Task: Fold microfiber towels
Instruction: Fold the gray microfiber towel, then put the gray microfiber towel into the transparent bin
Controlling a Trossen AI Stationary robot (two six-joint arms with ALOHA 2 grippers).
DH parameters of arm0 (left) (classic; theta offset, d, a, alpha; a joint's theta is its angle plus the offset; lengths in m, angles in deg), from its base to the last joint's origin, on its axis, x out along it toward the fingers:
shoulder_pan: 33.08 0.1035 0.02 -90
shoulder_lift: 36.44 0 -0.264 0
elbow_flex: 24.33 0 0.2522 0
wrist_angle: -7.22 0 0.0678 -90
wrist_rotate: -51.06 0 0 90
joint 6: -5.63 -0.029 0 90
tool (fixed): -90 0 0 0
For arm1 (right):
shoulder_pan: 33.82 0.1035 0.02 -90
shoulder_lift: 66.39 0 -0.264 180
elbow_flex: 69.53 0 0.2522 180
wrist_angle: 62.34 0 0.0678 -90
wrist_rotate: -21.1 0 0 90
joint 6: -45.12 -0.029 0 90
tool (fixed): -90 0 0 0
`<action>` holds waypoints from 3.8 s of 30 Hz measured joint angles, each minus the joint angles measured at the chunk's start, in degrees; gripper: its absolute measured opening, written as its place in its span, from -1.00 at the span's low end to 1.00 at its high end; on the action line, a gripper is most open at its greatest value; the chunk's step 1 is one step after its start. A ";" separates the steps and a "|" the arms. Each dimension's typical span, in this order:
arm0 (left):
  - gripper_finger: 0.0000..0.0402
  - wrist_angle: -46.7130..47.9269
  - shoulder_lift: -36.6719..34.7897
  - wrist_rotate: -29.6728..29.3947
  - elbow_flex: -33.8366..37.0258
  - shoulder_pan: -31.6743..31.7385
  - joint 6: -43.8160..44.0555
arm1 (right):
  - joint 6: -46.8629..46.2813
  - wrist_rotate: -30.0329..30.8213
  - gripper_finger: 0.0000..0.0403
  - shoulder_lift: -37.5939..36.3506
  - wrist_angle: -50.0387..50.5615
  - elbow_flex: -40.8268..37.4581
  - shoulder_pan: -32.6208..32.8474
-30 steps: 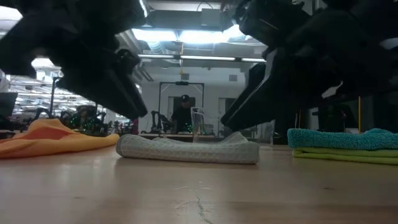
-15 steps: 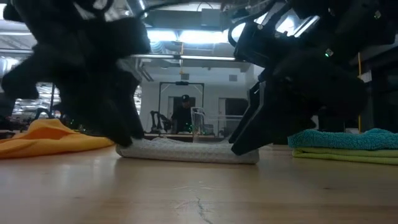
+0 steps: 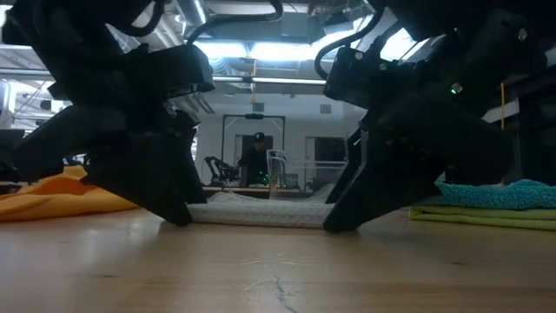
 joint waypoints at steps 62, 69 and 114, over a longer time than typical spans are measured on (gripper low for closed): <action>-1.00 24.32 -4.85 5.05 -14.91 1.37 10.57 | -21.00 6.82 -0.78 -1.01 24.90 16.92 -0.29; -0.84 25.15 -3.36 5.19 -14.93 3.62 10.97 | -20.71 6.54 -0.63 -1.01 25.58 16.92 -2.35; -0.44 35.97 -5.23 -0.66 -19.54 -6.76 22.70 | -16.09 1.74 -0.49 -8.81 29.75 17.03 4.57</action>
